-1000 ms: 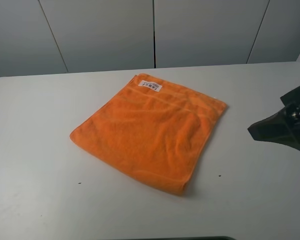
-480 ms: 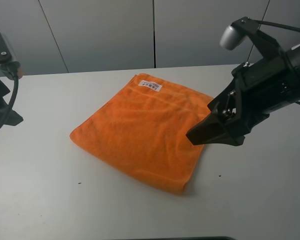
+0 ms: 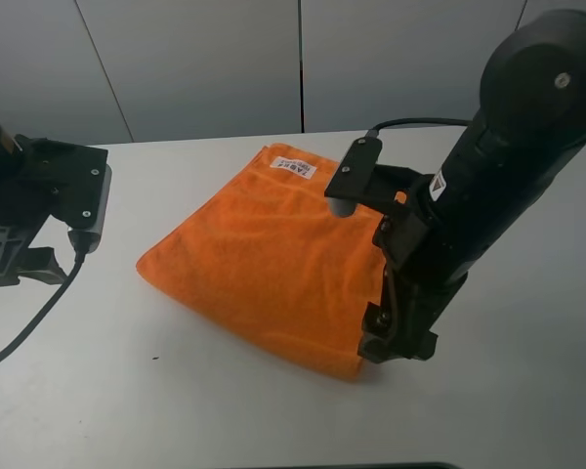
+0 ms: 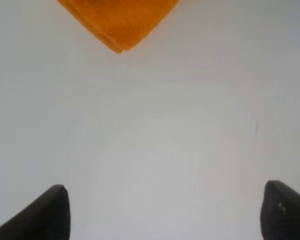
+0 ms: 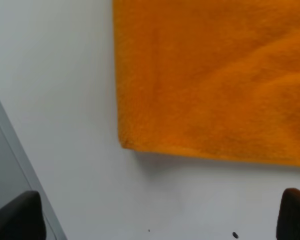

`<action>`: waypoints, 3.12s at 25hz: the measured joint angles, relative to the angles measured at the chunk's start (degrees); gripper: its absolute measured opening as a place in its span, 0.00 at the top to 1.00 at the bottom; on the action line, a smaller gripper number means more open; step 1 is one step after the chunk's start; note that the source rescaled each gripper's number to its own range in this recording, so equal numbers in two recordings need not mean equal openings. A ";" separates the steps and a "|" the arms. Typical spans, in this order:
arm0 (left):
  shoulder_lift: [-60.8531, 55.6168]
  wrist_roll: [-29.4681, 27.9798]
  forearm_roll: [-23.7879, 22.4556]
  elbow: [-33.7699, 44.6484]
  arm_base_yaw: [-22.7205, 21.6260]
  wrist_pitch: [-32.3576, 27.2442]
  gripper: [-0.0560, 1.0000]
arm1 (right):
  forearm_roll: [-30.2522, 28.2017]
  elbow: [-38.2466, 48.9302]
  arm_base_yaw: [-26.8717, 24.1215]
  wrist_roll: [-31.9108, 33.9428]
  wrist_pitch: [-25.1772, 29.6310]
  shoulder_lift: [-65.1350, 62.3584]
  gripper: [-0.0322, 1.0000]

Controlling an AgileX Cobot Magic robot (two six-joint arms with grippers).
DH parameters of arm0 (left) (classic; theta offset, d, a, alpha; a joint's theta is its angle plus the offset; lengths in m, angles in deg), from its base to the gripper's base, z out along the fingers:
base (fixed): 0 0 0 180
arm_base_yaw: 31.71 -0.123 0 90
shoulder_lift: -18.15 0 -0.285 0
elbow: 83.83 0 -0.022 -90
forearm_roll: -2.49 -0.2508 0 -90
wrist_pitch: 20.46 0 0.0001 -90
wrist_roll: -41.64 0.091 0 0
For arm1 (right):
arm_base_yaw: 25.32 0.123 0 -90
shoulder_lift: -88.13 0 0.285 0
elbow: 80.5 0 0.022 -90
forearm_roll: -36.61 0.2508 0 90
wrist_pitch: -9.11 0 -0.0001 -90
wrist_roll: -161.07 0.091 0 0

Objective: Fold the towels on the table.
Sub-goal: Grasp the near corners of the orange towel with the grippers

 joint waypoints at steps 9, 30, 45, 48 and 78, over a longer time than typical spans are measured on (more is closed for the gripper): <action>5.10 13.01 -1.84 -0.09 0.60 8.14 0.01 | -3.07 -1.60 5.83 2.92 -3.35 8.44 0.00; 9.64 24.97 2.57 2.90 3.15 17.82 0.01 | -3.93 -2.09 5.96 7.39 -7.57 14.64 0.00; 14.23 25.72 0.89 3.35 4.76 20.25 0.01 | -3.93 -2.09 5.96 7.49 -8.08 14.64 0.00; 14.97 25.72 0.68 3.35 4.76 20.98 0.01 | -3.93 -2.09 5.96 7.49 -8.22 14.64 0.00; 18.75 27.20 0.15 3.35 4.76 22.92 0.01 | -1.06 -2.19 5.96 9.58 -11.57 18.21 0.00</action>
